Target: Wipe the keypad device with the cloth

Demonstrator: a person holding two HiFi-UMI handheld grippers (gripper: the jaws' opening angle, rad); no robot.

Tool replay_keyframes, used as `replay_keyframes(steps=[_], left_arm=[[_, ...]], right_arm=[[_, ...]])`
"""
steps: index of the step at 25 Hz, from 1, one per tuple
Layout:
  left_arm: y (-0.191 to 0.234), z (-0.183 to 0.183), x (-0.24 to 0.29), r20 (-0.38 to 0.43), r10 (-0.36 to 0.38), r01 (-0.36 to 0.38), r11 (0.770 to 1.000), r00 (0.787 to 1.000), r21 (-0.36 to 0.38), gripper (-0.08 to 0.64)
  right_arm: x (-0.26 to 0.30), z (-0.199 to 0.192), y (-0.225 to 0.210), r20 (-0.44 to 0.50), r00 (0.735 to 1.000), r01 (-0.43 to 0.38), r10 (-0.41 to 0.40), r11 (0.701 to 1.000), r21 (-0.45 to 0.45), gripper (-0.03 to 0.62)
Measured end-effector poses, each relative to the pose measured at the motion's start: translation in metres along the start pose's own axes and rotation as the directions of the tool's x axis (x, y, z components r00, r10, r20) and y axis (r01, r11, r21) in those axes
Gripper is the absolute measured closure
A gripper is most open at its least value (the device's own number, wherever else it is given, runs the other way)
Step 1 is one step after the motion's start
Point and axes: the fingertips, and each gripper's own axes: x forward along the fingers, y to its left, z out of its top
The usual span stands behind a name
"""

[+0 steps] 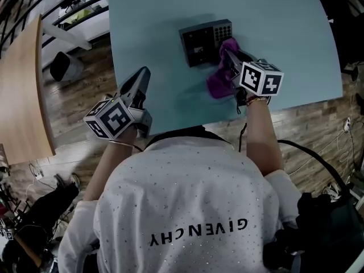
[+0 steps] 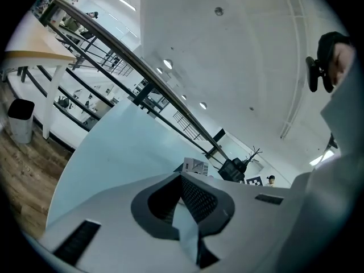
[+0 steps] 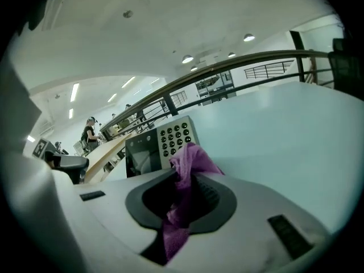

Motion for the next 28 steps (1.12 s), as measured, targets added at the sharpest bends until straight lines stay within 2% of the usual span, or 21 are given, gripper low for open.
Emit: replay_keyframes(steps=[3,8,12,15,19,22,25,28], left_arm=[[0.002,0.004,0.005,-0.003,-0.021,0.021,1.0,1.0,-0.002,0.56],[0.006,0.014,0.007,0.006,-0.042,0.042,0.999,0.999,-0.002,0.56],[0.007,0.02,0.01,0.018,-0.06,0.06,0.998,0.998,-0.002,0.56],[0.007,0.021,0.01,0.019,-0.065,0.065,0.998,0.998,0.019,0.56],[0.011,0.017,0.014,-0.013,-0.03,0.031,0.998,0.999,0.059,0.56],[0.014,0.012,0.018,-0.037,-0.014,0.018,0.995,0.999,0.094,0.559],[0.014,0.008,0.024,-0.042,-0.009,0.013,0.995,0.999,0.096,0.56],[0.009,0.007,0.027,-0.035,-0.011,0.015,0.996,0.999,0.091,0.56]], right_arm=[[0.0,0.002,-0.001,0.036,0.999,-0.004,0.002,0.998,0.061,0.548],[-0.005,0.006,0.011,0.088,0.995,0.04,-0.051,0.992,0.121,0.548],[-0.01,0.019,0.041,0.135,0.991,-0.024,0.011,0.995,0.098,0.548],[-0.001,0.009,0.067,0.064,0.997,-0.052,0.052,0.999,0.009,0.548],[0.014,-0.011,0.103,-0.043,0.993,-0.109,0.106,0.99,-0.094,0.549],[0.028,-0.025,0.122,-0.102,0.984,-0.157,0.143,0.978,-0.141,0.548],[0.035,-0.032,0.126,-0.136,0.978,-0.179,0.156,0.968,-0.178,0.548],[0.032,-0.033,0.119,-0.138,0.975,-0.199,0.177,0.965,-0.169,0.548]])
